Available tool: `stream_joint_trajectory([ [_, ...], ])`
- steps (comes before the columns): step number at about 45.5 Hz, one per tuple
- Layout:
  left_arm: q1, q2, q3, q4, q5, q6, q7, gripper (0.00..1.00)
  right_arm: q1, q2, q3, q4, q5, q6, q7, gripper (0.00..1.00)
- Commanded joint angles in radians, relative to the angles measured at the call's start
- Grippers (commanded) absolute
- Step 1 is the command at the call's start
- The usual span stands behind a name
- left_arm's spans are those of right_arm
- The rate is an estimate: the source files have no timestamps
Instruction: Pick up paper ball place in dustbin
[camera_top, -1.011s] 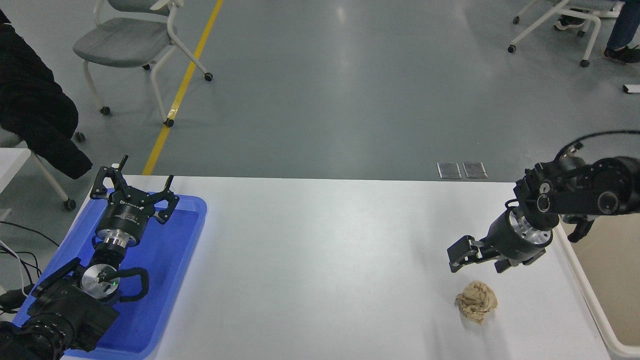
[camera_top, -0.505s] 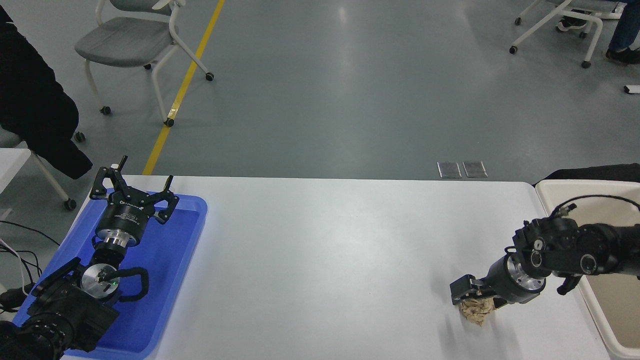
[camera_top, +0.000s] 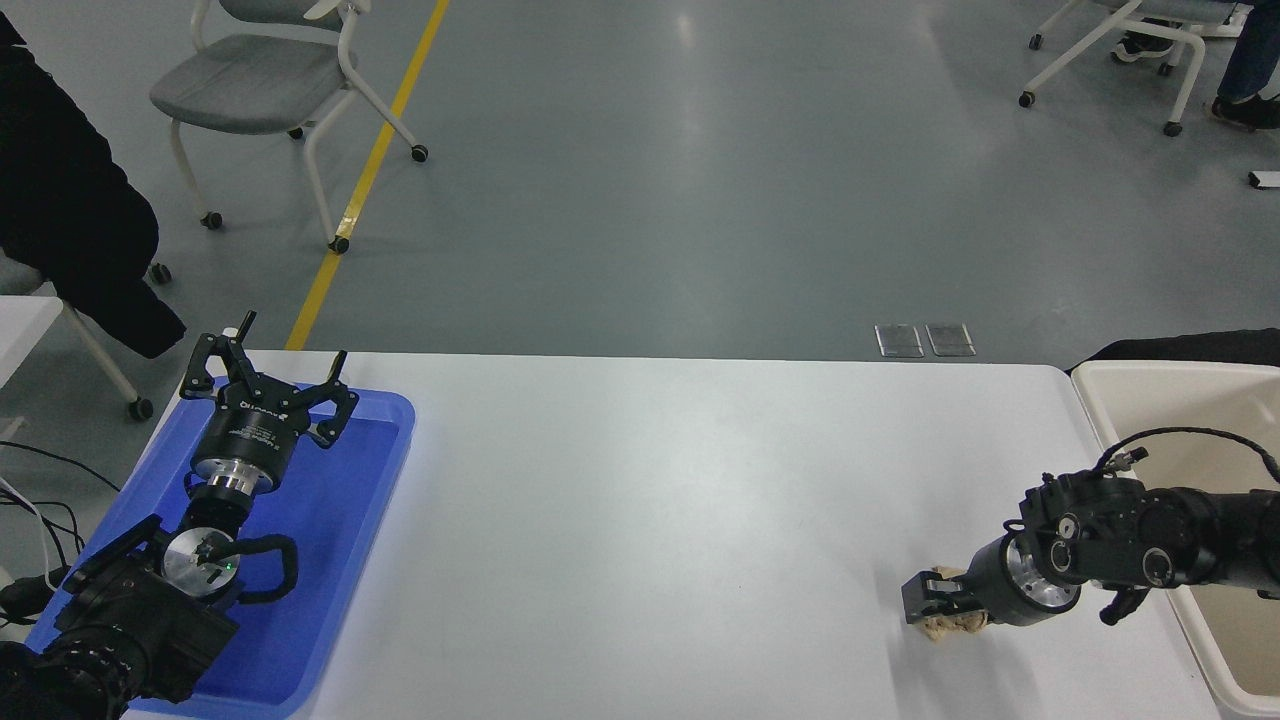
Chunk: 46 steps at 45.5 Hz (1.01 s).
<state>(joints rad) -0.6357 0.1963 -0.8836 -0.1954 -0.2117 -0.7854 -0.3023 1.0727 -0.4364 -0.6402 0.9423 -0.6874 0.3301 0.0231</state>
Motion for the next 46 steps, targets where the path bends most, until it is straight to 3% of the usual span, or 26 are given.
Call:
stream_joint_trajectory([
  [1, -0.001, 0.0, 0.0, 0.001, 0.0, 0.0, 0.0, 1.0, 0.0, 0.001, 0.002, -0.002, -0.001, -0.011, 0.0, 0.0],
  [16, -0.001, 0.0, 0.0, 0.001, 0.0, 0.0, 0.0, 1.0, 0.111, -0.08, -0.021, 0.075, 0.003, 0.029, 0.001, 0.0],
  [31, -0.001, 0.0, 0.0, -0.002, 0.0, 0.0, 0.002, 1.0, 0.637, -0.209, -0.366, 0.38, 0.051, 0.121, 0.001, 0.0],
  [42, -0.001, 0.003, 0.0, -0.002, 0.0, 0.0, 0.002, 1.0, 1.055, -0.171, -0.624, 0.598, 0.092, 0.181, 0.001, 0.0],
  [46, 0.001, 0.003, 0.0, 0.001, 0.0, 0.0, 0.0, 1.0, 1.171, -0.125, -0.67, 0.635, 0.166, 0.231, 0.0, 0.0],
])
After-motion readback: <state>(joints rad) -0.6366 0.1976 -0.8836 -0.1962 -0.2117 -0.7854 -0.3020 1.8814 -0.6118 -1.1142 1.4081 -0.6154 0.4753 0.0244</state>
